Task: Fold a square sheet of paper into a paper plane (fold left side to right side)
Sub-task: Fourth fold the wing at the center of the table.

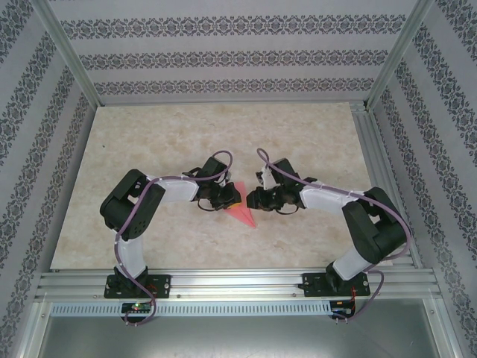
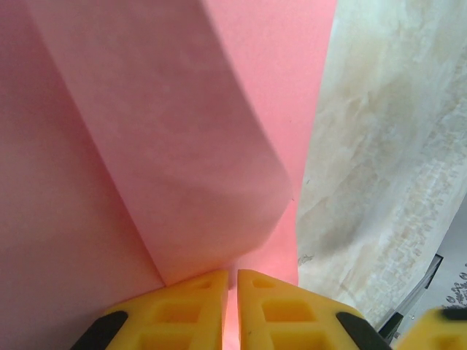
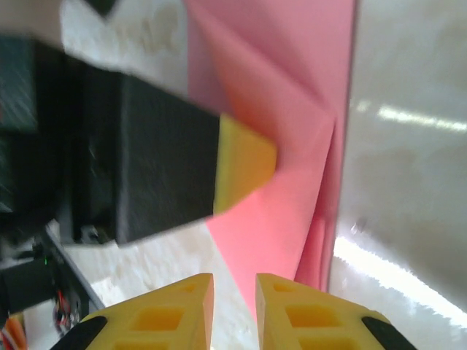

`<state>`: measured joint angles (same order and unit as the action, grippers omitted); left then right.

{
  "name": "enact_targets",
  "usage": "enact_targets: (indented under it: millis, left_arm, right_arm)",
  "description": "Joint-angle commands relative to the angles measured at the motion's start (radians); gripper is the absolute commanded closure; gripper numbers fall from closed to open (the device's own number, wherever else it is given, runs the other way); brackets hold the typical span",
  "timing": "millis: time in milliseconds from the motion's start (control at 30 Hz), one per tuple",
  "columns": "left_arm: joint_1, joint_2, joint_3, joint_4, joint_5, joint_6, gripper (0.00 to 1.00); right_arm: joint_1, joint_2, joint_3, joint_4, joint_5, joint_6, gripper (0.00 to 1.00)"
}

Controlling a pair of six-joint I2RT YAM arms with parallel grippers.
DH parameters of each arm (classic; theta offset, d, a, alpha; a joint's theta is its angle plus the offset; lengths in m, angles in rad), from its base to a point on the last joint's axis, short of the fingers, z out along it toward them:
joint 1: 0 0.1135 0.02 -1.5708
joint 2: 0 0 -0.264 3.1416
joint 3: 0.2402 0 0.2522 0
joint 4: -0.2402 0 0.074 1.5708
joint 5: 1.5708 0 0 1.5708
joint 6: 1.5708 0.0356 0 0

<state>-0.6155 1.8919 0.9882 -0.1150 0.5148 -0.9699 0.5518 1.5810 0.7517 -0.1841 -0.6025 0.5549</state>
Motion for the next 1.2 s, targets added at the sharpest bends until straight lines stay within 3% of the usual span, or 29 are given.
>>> enact_targets:
  millis: [0,1167]
  left_arm:
    - [0.003,0.038,-0.037,-0.036,-0.038,0.020,0.85]
    - [0.003,0.041,-0.017,-0.065,-0.041,0.036,0.85]
  right_arm:
    - [0.022,0.009,-0.043,0.076,-0.059,0.045,0.78]
    - [0.040,0.087,-0.050,-0.044,0.035,-0.013,0.78]
